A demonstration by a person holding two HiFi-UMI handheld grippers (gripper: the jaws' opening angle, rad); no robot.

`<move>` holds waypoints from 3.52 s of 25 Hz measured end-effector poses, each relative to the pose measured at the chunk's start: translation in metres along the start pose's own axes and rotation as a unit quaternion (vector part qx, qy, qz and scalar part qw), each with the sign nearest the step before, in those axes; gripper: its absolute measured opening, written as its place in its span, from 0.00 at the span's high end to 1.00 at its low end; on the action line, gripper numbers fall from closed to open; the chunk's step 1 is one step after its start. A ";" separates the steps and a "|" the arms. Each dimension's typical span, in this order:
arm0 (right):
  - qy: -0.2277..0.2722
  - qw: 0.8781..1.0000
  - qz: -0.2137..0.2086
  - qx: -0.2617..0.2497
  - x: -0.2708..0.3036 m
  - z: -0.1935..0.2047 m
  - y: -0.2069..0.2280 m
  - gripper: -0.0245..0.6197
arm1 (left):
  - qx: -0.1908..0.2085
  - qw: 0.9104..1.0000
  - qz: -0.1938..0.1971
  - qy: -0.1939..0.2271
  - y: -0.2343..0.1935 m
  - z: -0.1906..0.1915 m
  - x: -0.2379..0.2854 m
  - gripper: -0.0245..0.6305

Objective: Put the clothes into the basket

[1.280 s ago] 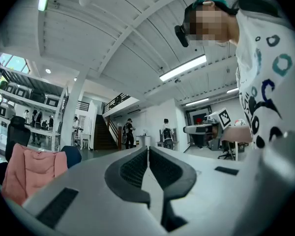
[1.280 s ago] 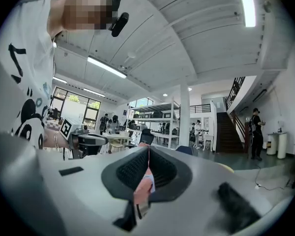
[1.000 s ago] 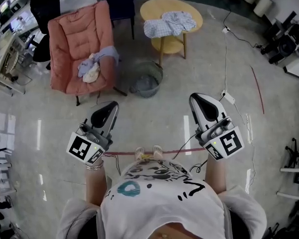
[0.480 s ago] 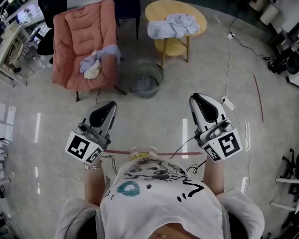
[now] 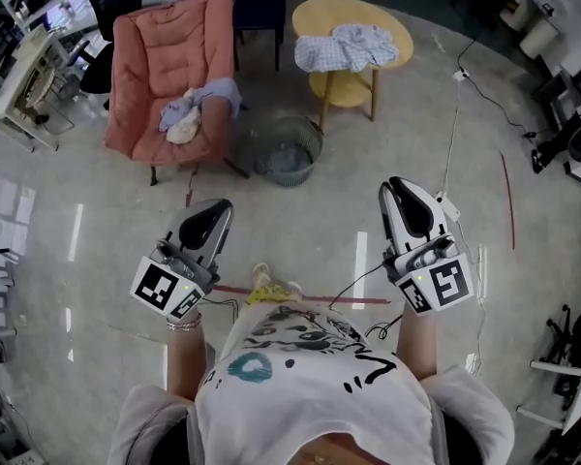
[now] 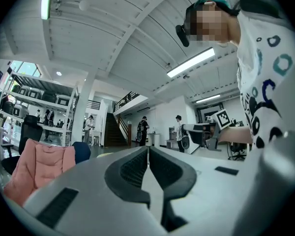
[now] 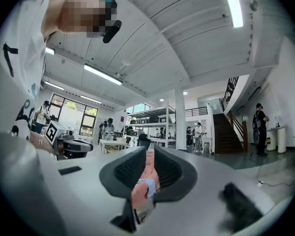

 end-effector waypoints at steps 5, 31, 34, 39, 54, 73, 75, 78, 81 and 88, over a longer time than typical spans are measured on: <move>0.002 1.000 -0.015 0.005 0.010 0.000 0.002 0.83 | 0.003 1.000 -0.007 0.000 -0.005 -0.004 0.005 0.93; -0.009 1.000 0.008 -0.007 0.151 0.009 0.019 0.84 | 0.012 0.998 0.055 -0.006 -0.153 -0.024 0.075 0.93; -0.016 1.000 0.015 -0.008 0.165 0.016 0.015 0.84 | 0.011 0.998 0.064 -0.007 -0.171 -0.020 0.080 0.93; -0.024 0.999 0.022 -0.010 0.183 0.018 0.012 0.84 | 0.008 0.997 0.074 -0.009 -0.190 -0.018 0.084 0.93; -0.039 0.999 0.004 -0.004 0.212 0.037 0.031 0.84 | -0.010 0.997 0.079 -0.017 -0.206 -0.004 0.119 0.93; -0.031 0.999 0.002 -0.020 0.242 0.048 0.178 0.88 | 0.007 0.996 0.090 -0.011 -0.209 -0.016 0.277 0.93; -0.033 0.999 0.005 -0.018 0.240 0.053 0.190 0.88 | 0.010 0.996 0.090 -0.012 -0.208 -0.014 0.290 0.93; -0.038 0.999 0.010 -0.016 0.235 0.058 0.204 0.88 | 0.015 0.995 0.094 -0.015 -0.208 -0.012 0.305 0.93; -0.045 0.999 0.019 -0.009 0.229 0.064 0.218 0.88 | 0.015 0.995 0.098 -0.022 -0.205 -0.008 0.316 0.93; -0.056 0.998 0.026 0.002 0.235 0.078 0.235 0.88 | 0.006 0.994 0.103 -0.027 -0.211 0.000 0.339 0.93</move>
Point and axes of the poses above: the fingertips, and each gripper's own axes: x forward along the fingers, y to its right, z out of its underside, the point moved 4 cm from there along -x, backward along the fingers, and after that the axes turned 5 degrees about -x, right-handed, at the moved point
